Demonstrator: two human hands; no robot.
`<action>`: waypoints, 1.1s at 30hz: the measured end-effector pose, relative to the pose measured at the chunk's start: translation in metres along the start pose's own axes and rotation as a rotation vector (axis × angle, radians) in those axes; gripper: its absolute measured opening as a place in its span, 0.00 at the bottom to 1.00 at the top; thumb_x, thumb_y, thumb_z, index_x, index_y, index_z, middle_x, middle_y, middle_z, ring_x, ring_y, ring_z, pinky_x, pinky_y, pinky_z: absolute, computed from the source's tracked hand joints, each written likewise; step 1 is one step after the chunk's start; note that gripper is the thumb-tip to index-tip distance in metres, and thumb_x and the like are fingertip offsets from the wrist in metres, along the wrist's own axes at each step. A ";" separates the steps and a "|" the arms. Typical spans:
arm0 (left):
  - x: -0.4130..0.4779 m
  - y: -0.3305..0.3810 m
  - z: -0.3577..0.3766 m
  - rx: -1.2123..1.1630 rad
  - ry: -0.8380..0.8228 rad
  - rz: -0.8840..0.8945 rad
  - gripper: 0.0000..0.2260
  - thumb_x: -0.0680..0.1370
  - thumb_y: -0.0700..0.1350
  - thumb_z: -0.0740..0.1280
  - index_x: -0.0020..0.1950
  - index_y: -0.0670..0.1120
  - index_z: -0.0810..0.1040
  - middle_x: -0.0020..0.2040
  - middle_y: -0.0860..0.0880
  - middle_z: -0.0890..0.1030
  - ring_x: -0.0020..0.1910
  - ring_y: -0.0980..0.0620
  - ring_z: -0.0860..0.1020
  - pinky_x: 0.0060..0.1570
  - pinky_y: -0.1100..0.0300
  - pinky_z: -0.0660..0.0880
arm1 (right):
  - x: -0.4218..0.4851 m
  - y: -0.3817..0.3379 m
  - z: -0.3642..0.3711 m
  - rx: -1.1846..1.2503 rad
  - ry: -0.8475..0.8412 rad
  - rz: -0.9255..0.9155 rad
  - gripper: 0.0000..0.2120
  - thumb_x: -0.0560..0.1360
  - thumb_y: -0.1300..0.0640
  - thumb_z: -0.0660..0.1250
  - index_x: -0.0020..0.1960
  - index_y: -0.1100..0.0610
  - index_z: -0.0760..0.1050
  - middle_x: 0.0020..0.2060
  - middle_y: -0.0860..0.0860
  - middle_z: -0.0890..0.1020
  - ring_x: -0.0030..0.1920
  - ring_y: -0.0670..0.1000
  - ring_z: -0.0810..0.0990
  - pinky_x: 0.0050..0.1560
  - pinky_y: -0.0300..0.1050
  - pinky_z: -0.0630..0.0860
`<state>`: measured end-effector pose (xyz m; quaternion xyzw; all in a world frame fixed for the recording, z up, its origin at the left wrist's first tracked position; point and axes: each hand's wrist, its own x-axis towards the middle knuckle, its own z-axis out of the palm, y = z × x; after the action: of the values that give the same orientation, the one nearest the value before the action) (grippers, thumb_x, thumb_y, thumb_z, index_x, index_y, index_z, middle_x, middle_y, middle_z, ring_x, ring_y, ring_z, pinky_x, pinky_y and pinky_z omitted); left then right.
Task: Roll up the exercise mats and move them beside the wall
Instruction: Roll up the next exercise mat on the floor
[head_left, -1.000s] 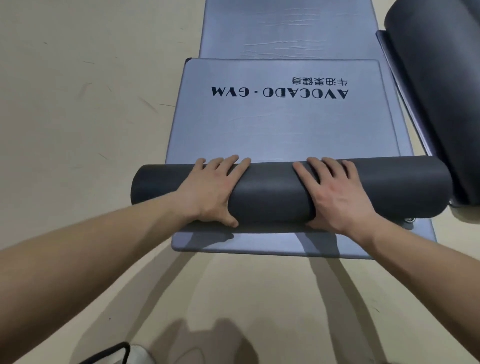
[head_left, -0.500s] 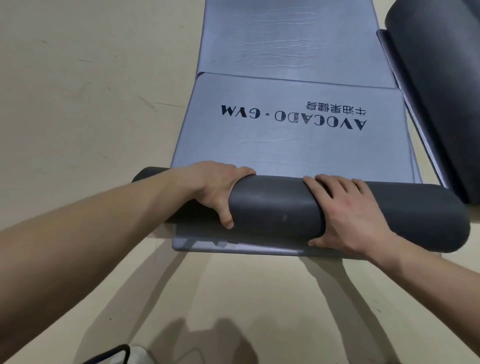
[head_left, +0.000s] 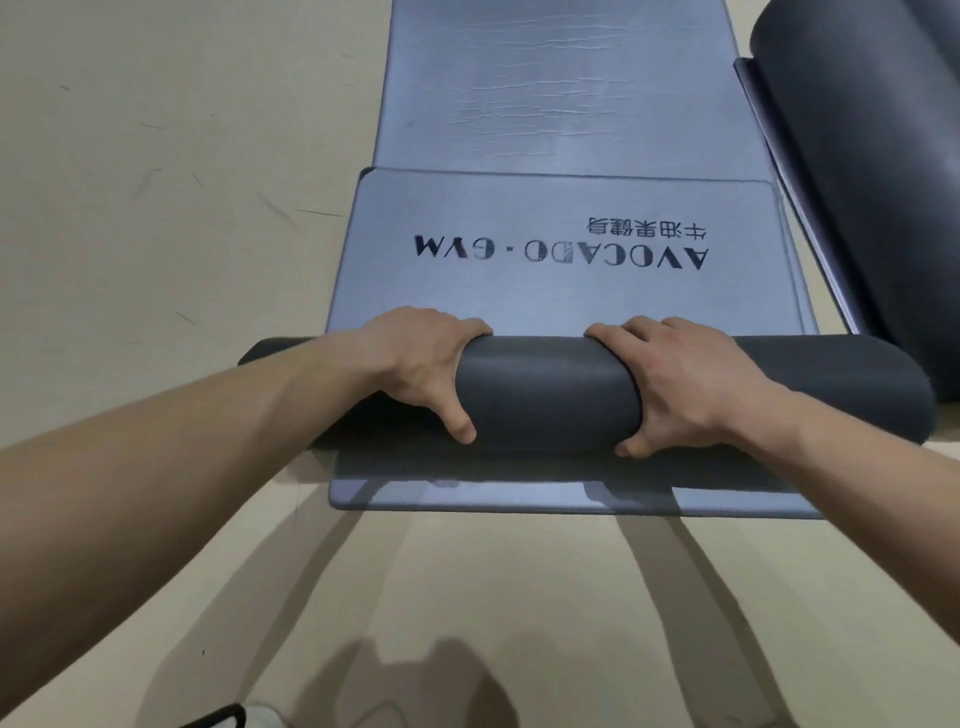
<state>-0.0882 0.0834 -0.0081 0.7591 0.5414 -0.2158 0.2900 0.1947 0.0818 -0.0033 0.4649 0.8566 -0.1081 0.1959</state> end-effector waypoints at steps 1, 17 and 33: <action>-0.001 -0.001 0.003 -0.069 -0.084 -0.009 0.49 0.58 0.69 0.81 0.74 0.58 0.65 0.60 0.54 0.79 0.56 0.47 0.78 0.60 0.49 0.76 | 0.001 0.001 -0.004 0.047 -0.082 -0.021 0.56 0.53 0.27 0.75 0.75 0.39 0.55 0.61 0.46 0.76 0.55 0.55 0.78 0.53 0.52 0.76; -0.063 0.027 0.078 0.213 0.499 -0.012 0.54 0.62 0.74 0.73 0.81 0.53 0.58 0.77 0.44 0.67 0.71 0.38 0.71 0.65 0.43 0.73 | -0.007 -0.015 0.006 -0.019 0.032 -0.102 0.61 0.53 0.28 0.75 0.79 0.46 0.55 0.70 0.50 0.72 0.63 0.58 0.77 0.62 0.55 0.74; -0.021 -0.003 0.034 0.294 0.289 -0.003 0.61 0.59 0.71 0.76 0.81 0.51 0.47 0.74 0.46 0.66 0.65 0.41 0.73 0.64 0.40 0.73 | 0.019 -0.015 -0.012 -0.179 0.026 -0.041 0.61 0.52 0.28 0.76 0.76 0.49 0.55 0.64 0.54 0.73 0.56 0.61 0.75 0.59 0.56 0.73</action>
<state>-0.0979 0.0466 -0.0204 0.8156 0.5410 -0.1820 0.0950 0.1699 0.0924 -0.0013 0.4291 0.8747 -0.0291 0.2235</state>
